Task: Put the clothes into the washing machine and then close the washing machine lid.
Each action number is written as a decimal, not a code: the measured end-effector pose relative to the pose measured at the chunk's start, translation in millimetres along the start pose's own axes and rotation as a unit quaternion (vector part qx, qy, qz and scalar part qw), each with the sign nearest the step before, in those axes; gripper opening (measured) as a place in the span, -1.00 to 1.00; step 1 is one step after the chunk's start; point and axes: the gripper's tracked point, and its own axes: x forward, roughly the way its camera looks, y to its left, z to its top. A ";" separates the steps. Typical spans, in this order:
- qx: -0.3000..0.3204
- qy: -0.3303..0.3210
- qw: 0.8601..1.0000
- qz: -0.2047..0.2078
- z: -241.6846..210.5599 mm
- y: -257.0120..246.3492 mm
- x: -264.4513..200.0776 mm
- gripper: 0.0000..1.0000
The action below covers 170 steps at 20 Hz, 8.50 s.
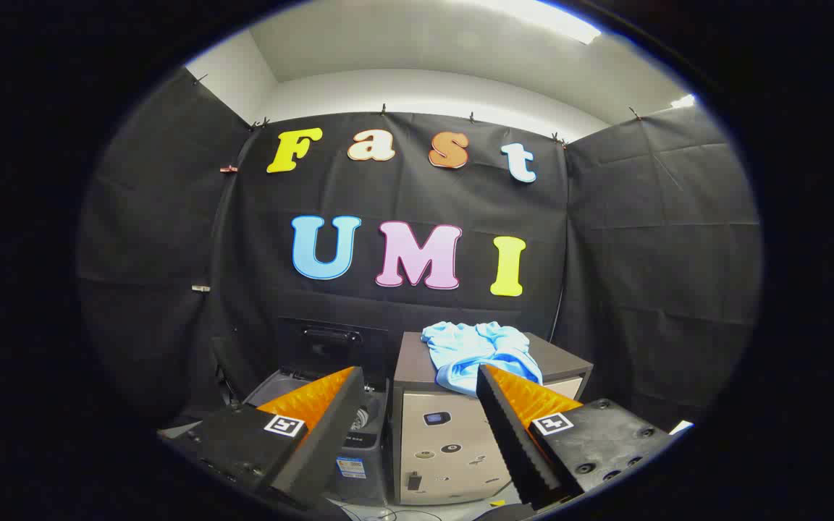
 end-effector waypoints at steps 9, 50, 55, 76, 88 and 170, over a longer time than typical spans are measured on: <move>0.009 0.002 1.000 -0.007 -0.2 -6.1 -1.5 0.96; 0.043 0.210 0.975 -0.064 -47.2 -130.6 231.8 0.98; 0.053 0.269 0.959 -0.072 -88.0 -148.7 265.7 0.98; 0.052 0.300 0.948 -0.094 -93.7 -141.8 283.0 -0.83; 0.040 0.247 0.967 -0.036 -32.2 -23.2 261.8 -0.84; 0.049 0.167 0.982 0.067 -157.1 276.4 521.4 0.99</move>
